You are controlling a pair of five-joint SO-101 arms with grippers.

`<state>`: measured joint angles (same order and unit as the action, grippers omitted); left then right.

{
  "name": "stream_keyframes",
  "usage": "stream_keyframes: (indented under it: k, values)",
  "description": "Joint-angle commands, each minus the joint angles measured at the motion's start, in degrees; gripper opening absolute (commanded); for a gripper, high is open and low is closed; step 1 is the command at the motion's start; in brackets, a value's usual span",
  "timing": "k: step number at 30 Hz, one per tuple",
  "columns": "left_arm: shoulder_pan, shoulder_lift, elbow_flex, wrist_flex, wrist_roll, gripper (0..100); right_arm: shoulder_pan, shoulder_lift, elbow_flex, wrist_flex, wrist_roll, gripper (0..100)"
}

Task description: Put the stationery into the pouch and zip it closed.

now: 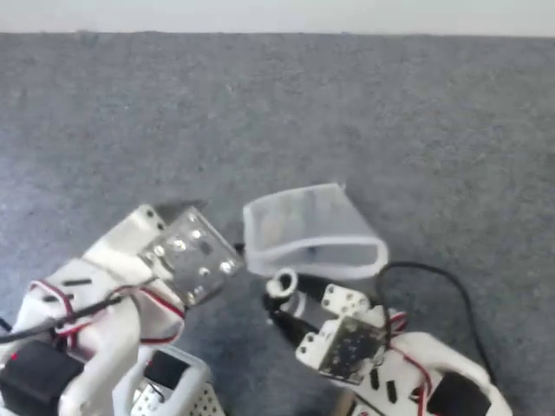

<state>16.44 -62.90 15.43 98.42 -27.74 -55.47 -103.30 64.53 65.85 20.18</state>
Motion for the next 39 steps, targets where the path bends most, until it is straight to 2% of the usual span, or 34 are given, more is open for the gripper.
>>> stream_keyframes:
  k: [1,8,12,16,19,23,30,39]
  values:
    - [-0.35,-4.31,4.53,2.11,-0.88,22,2.42,-0.75,-3.87,0.22,-0.88,0.8]
    - [0.0,-10.81,12.18,0.97,-0.53,22,6.37,-0.75,-6.51,1.27,-0.7,0.8]
    - [0.53,-12.84,17.27,-2.64,2.99,22,6.46,-0.75,-6.68,1.63,1.76,0.8]
    - [7.91,-14.24,22.9,-6.24,3.52,22,6.55,-0.66,-9.41,4.35,2.2,0.8]
    - [13.63,-15.47,26.51,-10.9,6.59,22,8.04,-0.66,-12.84,7.69,3.87,0.8]
    - [17.05,-15.82,31.34,-18.2,8.35,22,9.54,-0.66,-14.07,10.07,6.95,0.8]
    - [20.84,-15.74,39.78,-31.65,8.53,22,9.89,-0.66,-14.07,11.82,10.11,0.8]
    - [22.86,-15.74,47.08,-43.08,8.79,22,12.88,-0.66,-14.15,12.97,13.1,0.8]
